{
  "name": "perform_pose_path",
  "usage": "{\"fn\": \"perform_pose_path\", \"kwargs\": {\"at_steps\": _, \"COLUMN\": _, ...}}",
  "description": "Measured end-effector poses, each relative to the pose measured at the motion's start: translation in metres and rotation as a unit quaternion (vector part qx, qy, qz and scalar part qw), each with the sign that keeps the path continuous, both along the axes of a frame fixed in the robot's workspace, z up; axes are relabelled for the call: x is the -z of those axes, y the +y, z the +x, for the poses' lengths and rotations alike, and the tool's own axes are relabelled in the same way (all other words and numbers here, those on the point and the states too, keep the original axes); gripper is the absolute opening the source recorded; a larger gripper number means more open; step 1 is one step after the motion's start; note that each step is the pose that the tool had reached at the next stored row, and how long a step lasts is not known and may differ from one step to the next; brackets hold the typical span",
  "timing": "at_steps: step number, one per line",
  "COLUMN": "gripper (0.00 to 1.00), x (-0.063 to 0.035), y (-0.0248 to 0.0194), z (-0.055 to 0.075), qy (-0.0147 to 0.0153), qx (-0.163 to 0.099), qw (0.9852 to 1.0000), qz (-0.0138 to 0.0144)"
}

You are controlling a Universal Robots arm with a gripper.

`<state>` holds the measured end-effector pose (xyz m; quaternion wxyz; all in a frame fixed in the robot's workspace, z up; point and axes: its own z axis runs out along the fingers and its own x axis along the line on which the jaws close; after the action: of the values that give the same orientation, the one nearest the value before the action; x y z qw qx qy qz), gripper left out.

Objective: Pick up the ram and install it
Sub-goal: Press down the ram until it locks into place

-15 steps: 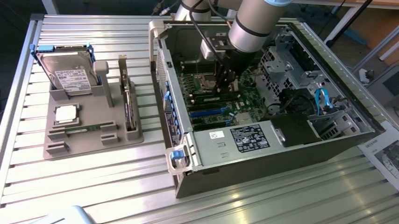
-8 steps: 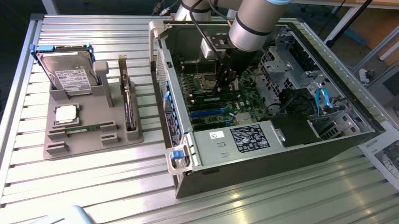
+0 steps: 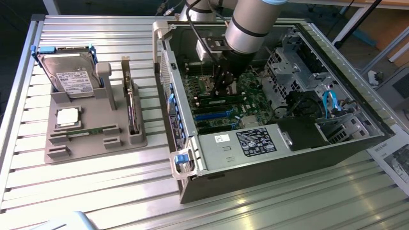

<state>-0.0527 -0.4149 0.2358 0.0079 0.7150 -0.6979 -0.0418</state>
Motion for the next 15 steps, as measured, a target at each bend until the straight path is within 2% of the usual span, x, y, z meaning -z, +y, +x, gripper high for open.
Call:
{"fn": "perform_pose_path", "kwargs": {"at_steps": 12, "gripper": 0.10, "x": 0.0012, "y": 0.0000, "z": -0.028, "qy": 0.0000, "qx": 0.000, "qw": 1.0000, "qz": 0.0000}}
{"fn": "perform_pose_path", "kwargs": {"at_steps": 15, "gripper": 0.10, "x": 0.0012, "y": 0.0000, "z": -0.029, "qy": 0.0000, "qx": 0.000, "qw": 1.0000, "qz": 0.0000}}
